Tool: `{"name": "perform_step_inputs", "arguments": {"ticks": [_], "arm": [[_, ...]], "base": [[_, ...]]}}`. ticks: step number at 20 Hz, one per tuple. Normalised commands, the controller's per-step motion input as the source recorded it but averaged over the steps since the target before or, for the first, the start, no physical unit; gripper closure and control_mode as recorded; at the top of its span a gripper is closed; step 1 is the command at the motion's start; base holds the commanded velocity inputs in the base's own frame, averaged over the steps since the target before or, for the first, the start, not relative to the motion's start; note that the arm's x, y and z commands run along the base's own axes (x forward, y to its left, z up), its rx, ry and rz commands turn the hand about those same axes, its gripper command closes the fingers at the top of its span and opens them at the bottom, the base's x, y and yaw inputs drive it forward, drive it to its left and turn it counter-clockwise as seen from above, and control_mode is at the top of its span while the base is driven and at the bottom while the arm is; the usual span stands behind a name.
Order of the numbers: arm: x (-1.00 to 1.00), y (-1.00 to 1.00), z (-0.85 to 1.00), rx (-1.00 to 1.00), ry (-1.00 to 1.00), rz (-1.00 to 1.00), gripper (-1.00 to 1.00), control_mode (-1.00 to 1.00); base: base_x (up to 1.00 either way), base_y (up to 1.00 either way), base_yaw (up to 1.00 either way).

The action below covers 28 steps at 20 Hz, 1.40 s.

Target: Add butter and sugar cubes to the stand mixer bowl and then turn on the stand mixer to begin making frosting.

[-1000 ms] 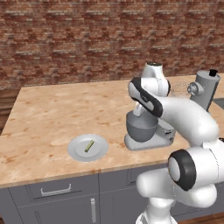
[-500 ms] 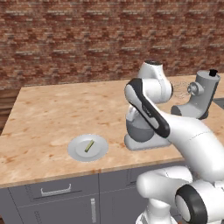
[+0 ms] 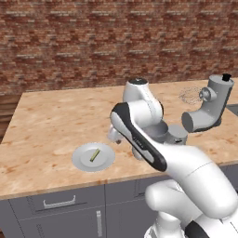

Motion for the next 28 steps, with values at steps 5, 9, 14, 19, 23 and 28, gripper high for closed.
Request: {"name": "perform_step_inputs", "arguments": {"ticks": [5, 9, 14, 19, 23, 28], "arm": [[0.32, 0.52, -0.38, -0.02, 0.08, -0.35, -1.00, -1.00], [0.52, 0.34, -0.46, -0.03, 0.04, -0.28, -1.00, -1.00], [0.56, 0.30, -0.55, -0.01, 0.05, -0.27, -1.00, -1.00], [0.46, 0.22, -0.43, 0.00, 0.08, -0.21, -1.00, -1.00], [0.39, 0.17, -0.34, 0.00, 0.04, -0.19, -1.00, -1.00], [0.31, 0.05, -0.32, 0.00, 0.00, -0.15, -1.00, -1.00]], "base": [[0.00, 0.00, 0.00], [0.00, 0.00, 0.00], [0.00, 0.00, 0.00], [0.00, 0.00, 0.00], [0.00, 0.00, 0.00], [0.00, 0.00, 0.00]]}}
